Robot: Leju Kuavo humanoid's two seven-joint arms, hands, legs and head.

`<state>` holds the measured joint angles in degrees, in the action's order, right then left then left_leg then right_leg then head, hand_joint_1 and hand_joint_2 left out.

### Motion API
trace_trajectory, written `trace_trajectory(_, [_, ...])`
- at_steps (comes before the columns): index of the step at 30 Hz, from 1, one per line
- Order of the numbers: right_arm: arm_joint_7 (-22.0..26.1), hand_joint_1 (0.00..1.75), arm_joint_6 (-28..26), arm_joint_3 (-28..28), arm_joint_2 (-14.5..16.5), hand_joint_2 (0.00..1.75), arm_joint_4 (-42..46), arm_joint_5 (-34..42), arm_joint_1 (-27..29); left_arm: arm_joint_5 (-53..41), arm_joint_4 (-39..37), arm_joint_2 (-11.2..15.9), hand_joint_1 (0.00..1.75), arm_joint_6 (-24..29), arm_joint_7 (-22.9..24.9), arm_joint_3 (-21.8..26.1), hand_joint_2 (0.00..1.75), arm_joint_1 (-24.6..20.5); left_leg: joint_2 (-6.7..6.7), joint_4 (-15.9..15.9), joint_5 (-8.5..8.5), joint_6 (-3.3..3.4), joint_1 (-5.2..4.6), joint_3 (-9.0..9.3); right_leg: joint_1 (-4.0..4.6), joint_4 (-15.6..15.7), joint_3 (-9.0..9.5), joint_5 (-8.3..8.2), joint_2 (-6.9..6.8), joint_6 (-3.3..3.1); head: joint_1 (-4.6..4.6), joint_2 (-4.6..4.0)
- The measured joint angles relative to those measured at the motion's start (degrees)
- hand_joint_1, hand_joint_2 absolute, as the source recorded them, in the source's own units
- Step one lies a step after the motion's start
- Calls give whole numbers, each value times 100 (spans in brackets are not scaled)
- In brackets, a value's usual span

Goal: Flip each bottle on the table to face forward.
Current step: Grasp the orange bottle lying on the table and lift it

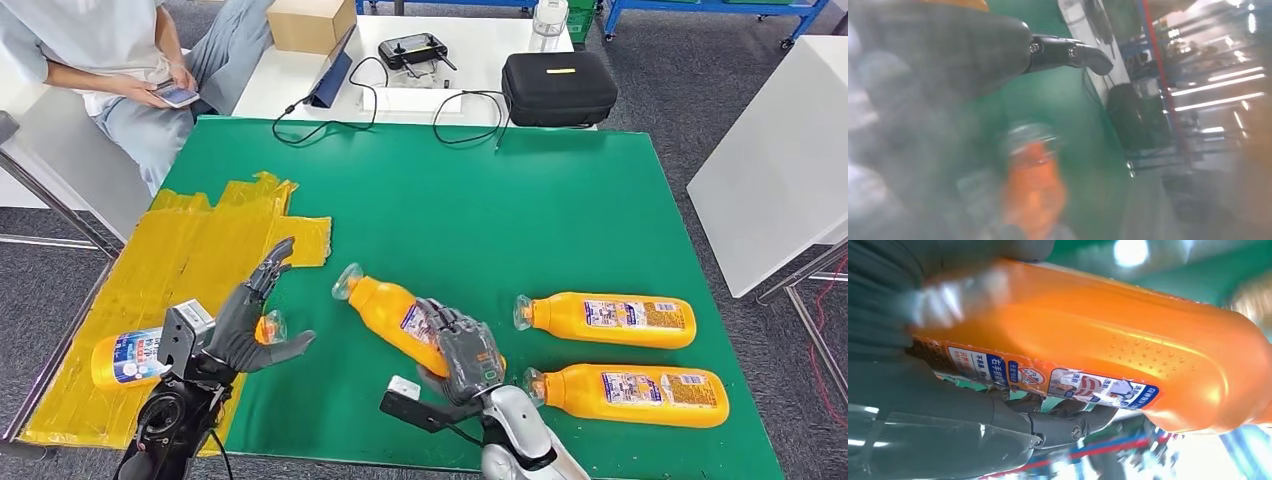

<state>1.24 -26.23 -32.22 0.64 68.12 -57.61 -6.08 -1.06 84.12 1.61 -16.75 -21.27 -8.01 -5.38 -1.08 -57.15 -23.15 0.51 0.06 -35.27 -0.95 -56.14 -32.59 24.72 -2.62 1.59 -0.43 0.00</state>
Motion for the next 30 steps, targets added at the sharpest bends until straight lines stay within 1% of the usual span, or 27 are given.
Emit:
trace_trajectory(6, [785, 175, -654, 772, 284, 175, 829, 729, 422, 189, 451, 45, 0, 97, 153, -420, 175, 46, 0, 0, -1, 0, 0, -20, 0, 0, -23, 0, -1, 1, 0, 0])
trace_trajectory(10, [1066, 175, -845, 1041, 420, 175, 1194, 968, 569, 381, 534, 67, 0, 98, 264, -617, 175, 3, -1, 0, -1, 0, 0, -24, 0, 0, -28, 0, -1, 0, 1, 0])
trace_trajectory(17, [1365, 175, -1038, 1113, 574, 175, 1431, 1163, 650, 945, 546, 75, 0, 156, 611, -859, 175, -314, -1, 0, 0, 0, 0, -24, 0, 0, -28, 0, -1, 0, 1, 0])
trace_trajectory(22, [1414, 175, -1066, 1058, 613, 175, 1470, 1158, 655, 1078, 535, 79, 0, 169, 661, -1018, 175, -459, -1, 0, 0, 0, -1, -25, 0, 0, -28, 0, -1, 0, 1, 0])
trace_trajectory(30, [1478, 175, -1086, 972, 618, 175, 1485, 1152, 649, 1269, 461, 85, 0, 175, 751, -1143, 175, -629, -1, 0, 0, 0, -1, -28, 0, 0, -30, 0, -1, 0, 1, 0])
